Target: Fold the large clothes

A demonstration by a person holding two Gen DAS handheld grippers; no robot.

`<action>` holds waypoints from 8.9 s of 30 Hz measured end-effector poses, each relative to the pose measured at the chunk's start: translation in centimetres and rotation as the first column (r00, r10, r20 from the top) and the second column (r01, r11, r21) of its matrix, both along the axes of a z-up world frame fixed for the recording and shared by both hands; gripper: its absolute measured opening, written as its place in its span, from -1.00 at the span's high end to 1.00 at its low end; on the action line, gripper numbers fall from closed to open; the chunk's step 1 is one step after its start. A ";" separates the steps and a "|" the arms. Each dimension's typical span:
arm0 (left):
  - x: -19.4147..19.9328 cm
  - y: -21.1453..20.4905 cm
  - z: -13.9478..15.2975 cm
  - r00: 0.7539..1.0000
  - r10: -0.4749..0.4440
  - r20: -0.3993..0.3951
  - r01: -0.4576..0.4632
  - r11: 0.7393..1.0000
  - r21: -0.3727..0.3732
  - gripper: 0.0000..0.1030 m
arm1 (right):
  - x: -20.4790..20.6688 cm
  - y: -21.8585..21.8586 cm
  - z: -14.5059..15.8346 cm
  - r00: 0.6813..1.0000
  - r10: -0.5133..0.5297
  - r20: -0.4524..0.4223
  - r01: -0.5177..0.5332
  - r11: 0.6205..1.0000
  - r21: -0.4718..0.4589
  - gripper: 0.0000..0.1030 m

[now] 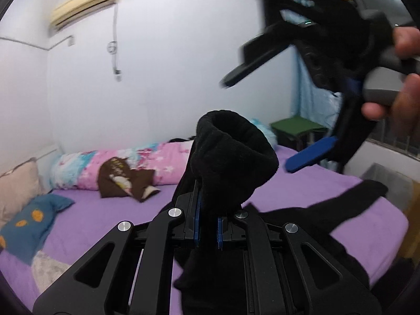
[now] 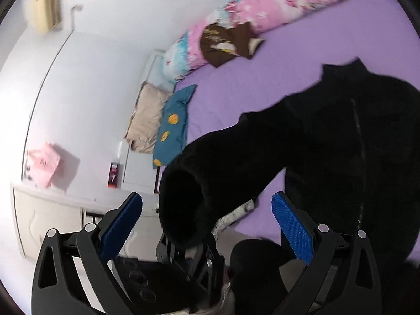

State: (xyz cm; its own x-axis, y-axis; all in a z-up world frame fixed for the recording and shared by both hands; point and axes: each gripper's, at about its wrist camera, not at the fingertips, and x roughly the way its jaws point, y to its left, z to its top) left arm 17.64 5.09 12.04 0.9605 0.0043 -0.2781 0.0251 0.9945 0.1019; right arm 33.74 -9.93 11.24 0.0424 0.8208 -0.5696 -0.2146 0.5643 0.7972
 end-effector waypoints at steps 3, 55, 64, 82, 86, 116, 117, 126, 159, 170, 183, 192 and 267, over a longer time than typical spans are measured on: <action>0.5 -2.8 -0.4 0.999 -0.036 -0.006 0.036 0.999 0.014 0.85 | 0.2 -2.0 -1.6 0.998 -0.028 -0.051 0.028 1.000 -0.001 -0.89; 6.7 -5.9 -16.9 0.929 -0.020 -0.370 0.066 0.991 0.113 -0.47 | 4.2 -22.1 -15.3 0.982 -0.151 0.117 0.152 0.988 -0.005 0.69; 11.3 -1.7 -21.0 0.890 0.116 -0.441 -0.042 0.984 0.175 -0.50 | 7.4 -25.4 -29.5 0.982 -0.188 -0.035 0.182 0.975 -0.125 0.68; 18.0 1.8 -31.2 0.795 0.165 -0.584 -0.081 0.983 0.168 -0.50 | 7.8 -28.4 -39.9 0.969 -0.228 -0.096 0.179 0.913 -0.368 0.49; 18.6 3.0 -34.1 0.749 0.161 -0.643 -0.103 0.987 0.127 -0.52 | 7.7 -28.8 -40.5 0.968 -0.238 -0.082 0.191 0.906 -0.379 0.50; 20.4 0.2 -36.7 0.695 0.023 -0.718 -0.124 0.988 -0.089 -0.91 | 7.0 -23.7 -40.7 0.976 -0.175 0.128 0.215 0.849 -0.483 -0.53; 20.3 0.2 -36.9 0.697 0.020 -0.717 -0.118 0.989 -0.087 -0.91 | 7.0 -23.8 -40.9 0.976 -0.173 0.131 0.215 0.847 -0.485 -0.55; 20.5 0.2 -36.6 0.686 0.031 -0.727 -0.144 0.985 -0.095 -0.90 | 7.2 -21.6 -40.0 0.977 -0.146 0.156 0.206 0.835 -0.510 -0.89; 21.2 -13.0 -33.3 0.691 -0.066 -0.720 -0.081 0.983 -0.167 -0.88 | 4.6 -63.7 -33.1 0.435 -0.891 0.130 0.894 0.412 -0.175 -0.50; 21.3 -13.4 -34.0 0.688 -0.067 -0.722 -0.089 0.980 -0.176 -0.88 | 6.1 -65.5 -36.0 0.390 -0.920 0.034 0.909 0.379 -0.176 -0.50; 21.2 -13.3 -33.5 0.688 -0.077 -0.722 -0.095 0.976 -0.195 -0.88 | 7.8 -65.2 -37.4 0.354 -0.935 0.016 0.935 0.353 -0.033 0.74; 21.0 -13.2 -29.6 0.693 -0.218 -0.687 -0.086 0.921 -0.379 -0.88 | 7.4 -59.5 -28.2 0.440 -0.807 0.393 0.888 0.456 -0.059 0.77; 21.2 -8.3 -9.0 0.435 -0.480 -0.762 -0.351 0.689 -0.634 -0.88 | -11.7 -3.0 -20.6 0.241 0.514 0.823 0.435 0.701 -0.565 0.78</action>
State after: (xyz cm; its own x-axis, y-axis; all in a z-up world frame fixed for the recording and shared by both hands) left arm 38.82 -3.22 3.04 0.1853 -0.6094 -0.7709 -0.2534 0.7283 -0.6367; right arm 22.04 -12.88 -9.39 0.8616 0.3156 -0.3975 -0.4977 0.6793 -0.5393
